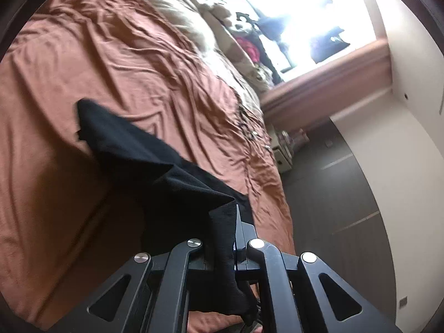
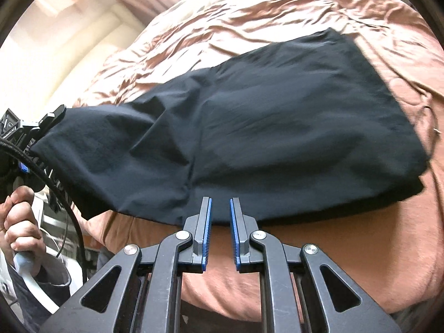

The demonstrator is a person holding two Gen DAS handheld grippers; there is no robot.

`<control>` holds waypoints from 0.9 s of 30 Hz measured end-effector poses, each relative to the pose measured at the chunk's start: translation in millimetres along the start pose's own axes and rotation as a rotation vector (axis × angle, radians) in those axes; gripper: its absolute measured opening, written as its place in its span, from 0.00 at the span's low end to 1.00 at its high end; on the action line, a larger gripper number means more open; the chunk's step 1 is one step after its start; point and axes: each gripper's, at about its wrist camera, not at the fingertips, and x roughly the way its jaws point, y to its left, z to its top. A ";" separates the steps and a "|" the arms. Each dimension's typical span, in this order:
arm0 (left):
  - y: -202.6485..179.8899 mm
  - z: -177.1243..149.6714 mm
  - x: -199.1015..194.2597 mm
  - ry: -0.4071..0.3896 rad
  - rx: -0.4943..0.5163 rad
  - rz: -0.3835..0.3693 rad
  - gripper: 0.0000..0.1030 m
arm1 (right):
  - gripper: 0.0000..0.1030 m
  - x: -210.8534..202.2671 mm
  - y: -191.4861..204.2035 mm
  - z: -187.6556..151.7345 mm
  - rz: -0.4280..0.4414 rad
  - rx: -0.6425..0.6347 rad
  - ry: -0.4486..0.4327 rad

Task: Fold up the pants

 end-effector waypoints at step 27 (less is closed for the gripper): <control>-113.6 -49.9 183.5 0.357 0.290 -0.004 0.06 | 0.10 -93.2 -89.7 -34.3 -0.014 0.212 -0.148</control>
